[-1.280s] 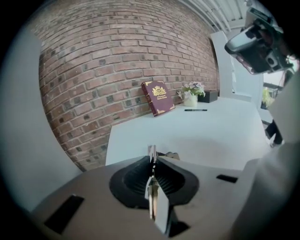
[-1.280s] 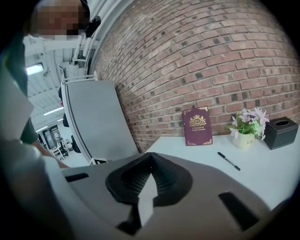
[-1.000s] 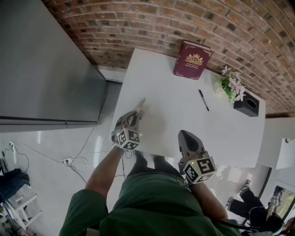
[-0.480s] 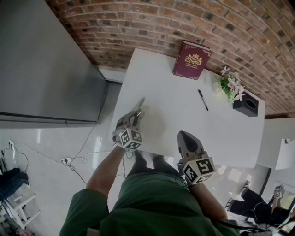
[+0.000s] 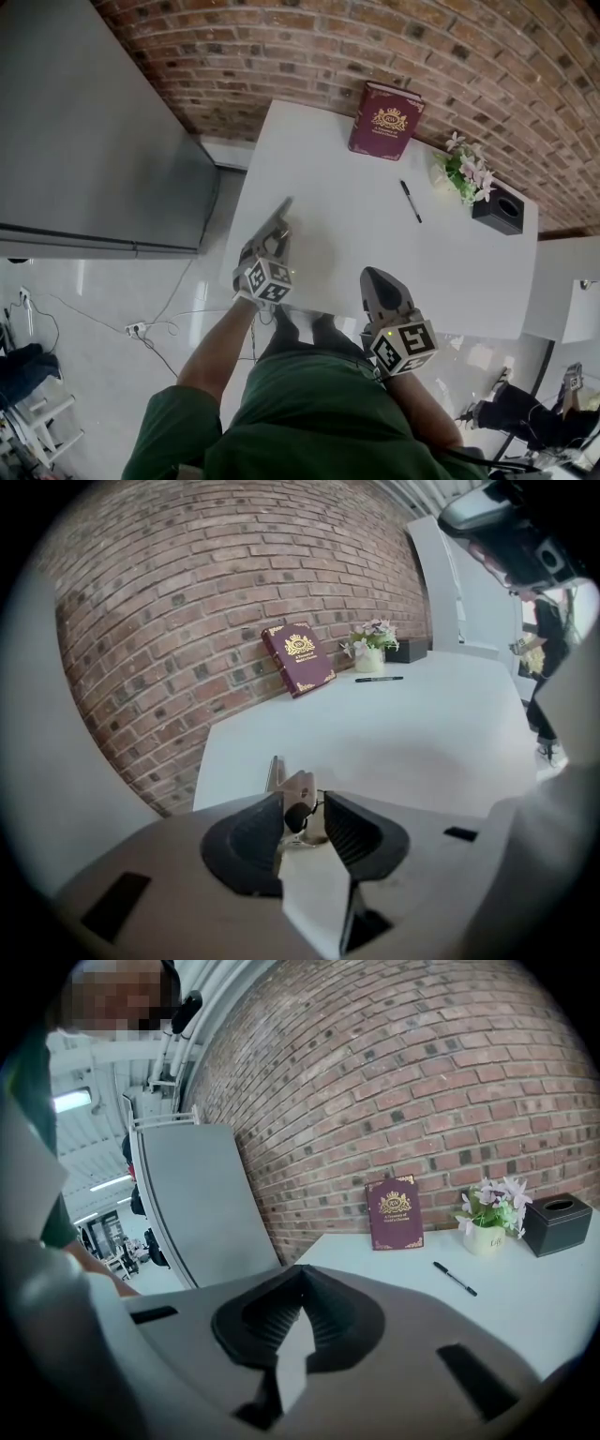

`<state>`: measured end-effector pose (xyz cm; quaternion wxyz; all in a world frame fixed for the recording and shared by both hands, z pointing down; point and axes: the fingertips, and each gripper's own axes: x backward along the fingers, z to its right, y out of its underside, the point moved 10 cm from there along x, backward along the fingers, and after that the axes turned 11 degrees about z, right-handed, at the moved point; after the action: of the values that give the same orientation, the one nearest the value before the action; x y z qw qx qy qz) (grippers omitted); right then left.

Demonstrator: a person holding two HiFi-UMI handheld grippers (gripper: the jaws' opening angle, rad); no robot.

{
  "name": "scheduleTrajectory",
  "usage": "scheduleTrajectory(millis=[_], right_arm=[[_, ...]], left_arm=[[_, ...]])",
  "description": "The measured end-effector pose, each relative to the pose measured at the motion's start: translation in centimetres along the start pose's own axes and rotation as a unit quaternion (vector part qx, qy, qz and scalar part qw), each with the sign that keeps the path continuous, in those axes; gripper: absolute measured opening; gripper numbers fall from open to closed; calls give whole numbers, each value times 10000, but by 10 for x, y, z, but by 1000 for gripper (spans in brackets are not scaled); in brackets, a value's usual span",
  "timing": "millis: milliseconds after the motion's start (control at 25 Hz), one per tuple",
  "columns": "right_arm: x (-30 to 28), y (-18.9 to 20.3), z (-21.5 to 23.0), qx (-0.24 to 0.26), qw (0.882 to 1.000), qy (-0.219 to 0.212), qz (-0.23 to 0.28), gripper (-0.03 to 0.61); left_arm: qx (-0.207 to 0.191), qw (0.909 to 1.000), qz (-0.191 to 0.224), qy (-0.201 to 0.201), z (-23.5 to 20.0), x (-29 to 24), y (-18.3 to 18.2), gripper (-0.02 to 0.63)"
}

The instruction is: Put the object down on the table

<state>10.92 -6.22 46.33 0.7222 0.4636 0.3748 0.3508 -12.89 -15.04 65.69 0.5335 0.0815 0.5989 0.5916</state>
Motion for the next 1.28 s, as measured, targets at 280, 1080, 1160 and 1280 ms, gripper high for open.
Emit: scheduleTrajectory(millis=[280,1080,1160,1280], right_arm=[[4,-1,-3,13,10000,-70,52,3],[-7,-22,-13,119,9975,-592,373,3],[-9,-27,-15,147,9967,-657,447,2],[-12,-37,-18,191,9951,-751,610,2]], left_arm=[[145,9997,119,-140,-2,15,-6,127],[2223,9428,2306,-922,-44,136,-116,28],[2352,9366,2429,-923,-44,147,-127,28],[2547,9269,2606,-899,-46,163,-145,26]])
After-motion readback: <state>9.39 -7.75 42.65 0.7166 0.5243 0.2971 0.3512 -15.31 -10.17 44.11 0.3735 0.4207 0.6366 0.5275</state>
